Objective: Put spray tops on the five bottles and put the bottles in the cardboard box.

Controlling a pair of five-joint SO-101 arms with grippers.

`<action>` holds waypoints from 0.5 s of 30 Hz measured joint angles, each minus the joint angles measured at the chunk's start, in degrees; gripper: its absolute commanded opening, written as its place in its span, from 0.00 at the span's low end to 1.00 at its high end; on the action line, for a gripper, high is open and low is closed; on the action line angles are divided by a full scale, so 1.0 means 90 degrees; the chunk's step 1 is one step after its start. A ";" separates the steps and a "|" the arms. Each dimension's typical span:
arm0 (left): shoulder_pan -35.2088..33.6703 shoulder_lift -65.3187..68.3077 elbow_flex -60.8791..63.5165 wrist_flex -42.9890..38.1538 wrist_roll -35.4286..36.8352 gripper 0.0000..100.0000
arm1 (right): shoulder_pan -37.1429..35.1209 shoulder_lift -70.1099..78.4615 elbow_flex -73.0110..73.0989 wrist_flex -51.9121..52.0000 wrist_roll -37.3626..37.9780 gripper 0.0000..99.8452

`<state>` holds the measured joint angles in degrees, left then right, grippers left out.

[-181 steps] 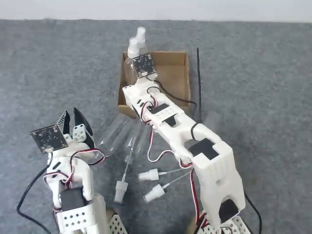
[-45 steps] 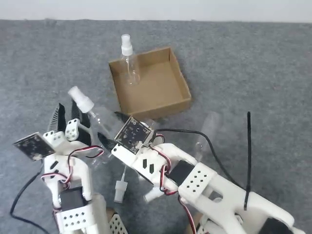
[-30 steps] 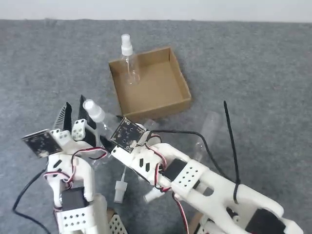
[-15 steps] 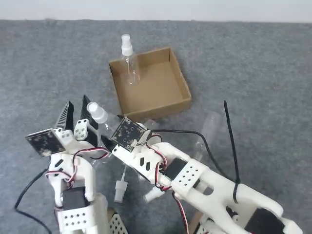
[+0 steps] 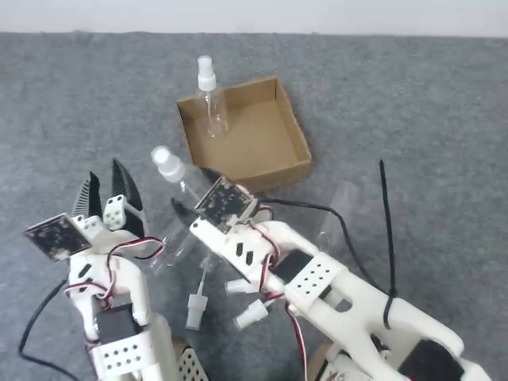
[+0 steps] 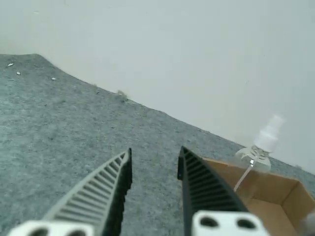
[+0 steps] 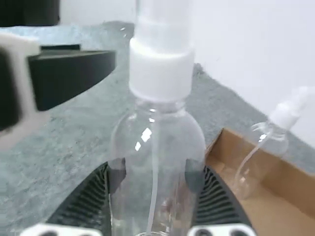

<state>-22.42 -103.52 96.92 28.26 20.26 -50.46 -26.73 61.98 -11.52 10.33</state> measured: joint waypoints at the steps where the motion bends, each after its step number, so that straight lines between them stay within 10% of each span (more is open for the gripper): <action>1: 0.0000 0.0000 0.0000 0.0000 0.0000 0.14 | 0.0078 0.0000 0.0000 -0.0098 0.0000 0.03; 15: 0.0010 0.0000 0.0000 0.0000 0.0000 0.14 | 0.1211 0.0000 0.0000 -0.1602 -0.0801 0.03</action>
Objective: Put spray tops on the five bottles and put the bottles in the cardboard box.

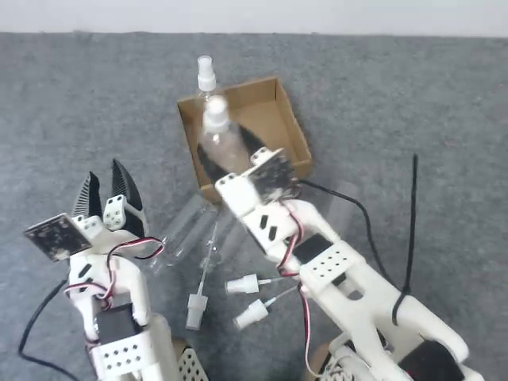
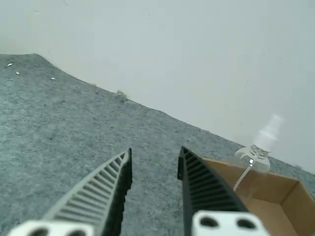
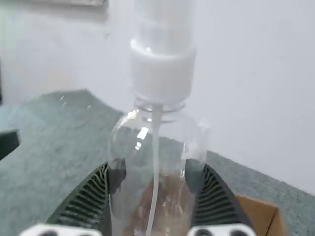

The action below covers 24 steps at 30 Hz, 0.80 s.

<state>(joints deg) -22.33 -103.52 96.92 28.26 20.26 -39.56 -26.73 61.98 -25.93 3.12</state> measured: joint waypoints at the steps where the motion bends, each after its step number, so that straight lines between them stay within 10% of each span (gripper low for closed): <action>1: 0.0000 0.0000 0.0000 0.0000 0.0000 0.15 | 0.0098 0.0000 0.0000 -0.0117 -0.0107 0.03; 24: 0.0000 0.0000 0.0000 0.0098 0.0000 0.15 | 0.0234 0.5304 -0.2540 -0.2969 -0.0274 0.03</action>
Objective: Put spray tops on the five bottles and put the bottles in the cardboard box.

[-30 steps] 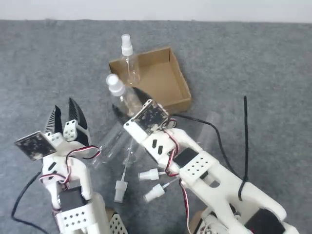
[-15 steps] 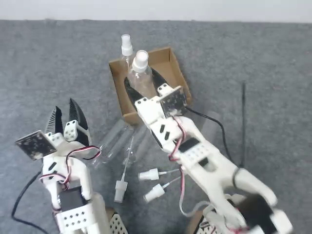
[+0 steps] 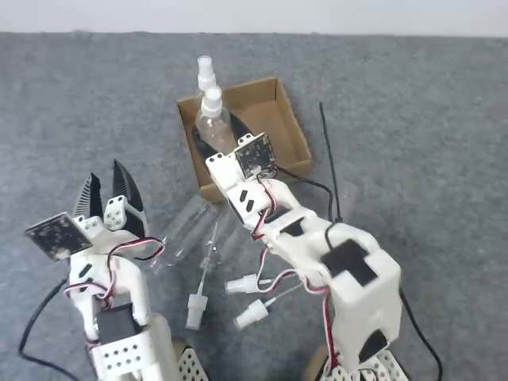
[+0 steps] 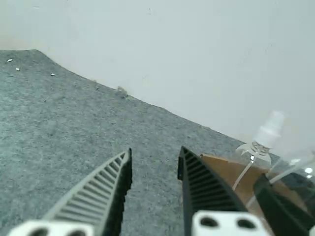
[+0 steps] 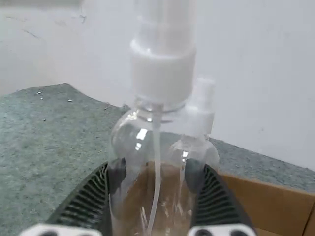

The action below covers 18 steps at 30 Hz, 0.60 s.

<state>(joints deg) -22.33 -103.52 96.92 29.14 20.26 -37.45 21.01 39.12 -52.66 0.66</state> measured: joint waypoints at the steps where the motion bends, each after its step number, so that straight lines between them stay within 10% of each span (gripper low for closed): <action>1: 0.0000 0.0000 0.0000 0.0000 0.0000 0.15 | -0.0010 0.0186 -0.0098 -0.0078 0.0000 0.03; 18: 0.0000 0.0000 0.0000 0.0176 0.0000 0.15 | 0.0098 0.2012 -0.1612 -0.0293 -0.0020 0.04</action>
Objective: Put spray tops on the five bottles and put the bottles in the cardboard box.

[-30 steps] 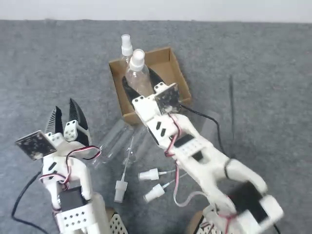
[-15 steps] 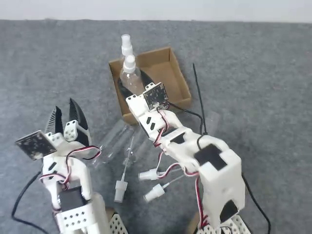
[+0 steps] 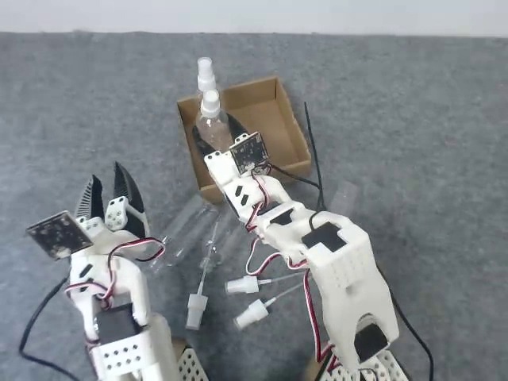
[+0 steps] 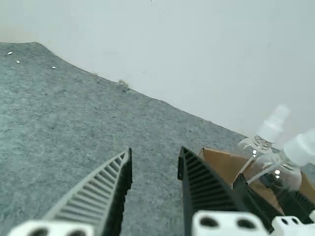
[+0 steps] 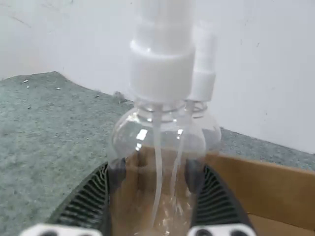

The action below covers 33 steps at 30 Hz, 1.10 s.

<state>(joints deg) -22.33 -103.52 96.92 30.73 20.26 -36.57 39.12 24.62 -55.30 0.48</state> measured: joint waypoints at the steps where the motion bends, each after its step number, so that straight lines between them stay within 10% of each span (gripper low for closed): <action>1: 0.0000 0.0000 0.0000 0.0000 0.0000 0.15 | 0.0000 0.0039 -0.0029 0.0000 0.0000 0.04; 33: 0.0000 0.0000 0.0000 0.0020 0.0000 0.15 | 0.0010 0.0059 -0.0137 0.0440 0.0000 0.26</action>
<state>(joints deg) -22.33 -103.52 96.92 30.90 20.26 -36.48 39.65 23.38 -51.34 0.48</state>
